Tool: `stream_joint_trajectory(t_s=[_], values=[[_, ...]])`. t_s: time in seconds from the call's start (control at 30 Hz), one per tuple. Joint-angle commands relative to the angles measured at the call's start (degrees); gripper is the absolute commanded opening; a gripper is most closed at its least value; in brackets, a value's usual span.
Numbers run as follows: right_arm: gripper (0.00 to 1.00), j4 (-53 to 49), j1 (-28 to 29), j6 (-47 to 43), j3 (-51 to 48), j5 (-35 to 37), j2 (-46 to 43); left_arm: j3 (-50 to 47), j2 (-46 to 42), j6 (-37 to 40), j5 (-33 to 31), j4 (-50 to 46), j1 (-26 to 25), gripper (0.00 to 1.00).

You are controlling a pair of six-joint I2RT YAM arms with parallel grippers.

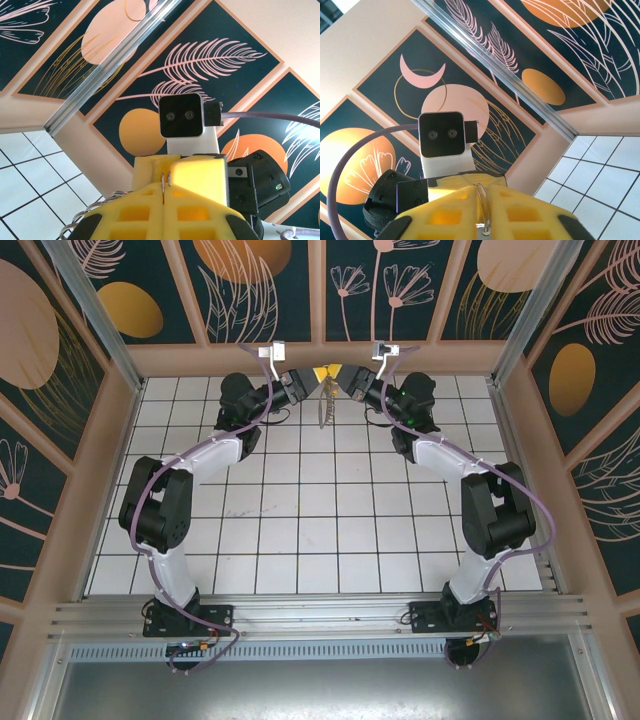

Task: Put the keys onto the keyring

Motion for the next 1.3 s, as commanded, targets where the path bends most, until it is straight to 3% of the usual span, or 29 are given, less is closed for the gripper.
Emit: stream_joint_trajectory(t_s=[0.0, 0.03, 0.23, 0.3, 0.37, 0.6, 0.93, 1.27], values=[[0.05, 2.8, 0.9, -0.6, 1.6, -2.8, 0.1, 0.8, 0.3, -0.1, 0.0, 1.8, -0.3, 0.00], [0.00, 2.8, 0.9, -0.7, 1.7, -2.7, 0.1, 0.9, 0.4, -0.1, 0.1, 1.7, -0.3, 0.00], [0.00, 0.9, 0.4, -2.0, 2.9, -2.5, 0.2, 1.5, 0.4, 0.0, 1.1, 2.0, -0.3, 0.01], [0.00, -1.0, -0.2, -3.4, 3.5, -2.6, 0.3, 1.8, -0.2, 1.3, 0.7, 0.3, -0.2, 0.18], [0.00, -2.8, -1.2, -4.6, 4.0, -3.2, 0.3, 2.3, -1.2, 3.2, 0.1, -1.9, 0.2, 0.28], [0.00, -7.3, -6.2, -7.4, 6.6, -8.3, 2.1, 6.6, -2.7, 8.1, -0.2, -10.6, 3.5, 0.45], [0.00, -8.2, -9.7, -9.6, 11.6, -19.8, 7.3, 24.8, 6.6, 23.3, 7.1, -34.3, 4.4, 0.47], [0.00, -3.1, -9.5, -6.5, 12.8, -24.6, 9.1, 32.9, 13.0, 27.8, 16.2, -42.6, 4.3, 0.42]])
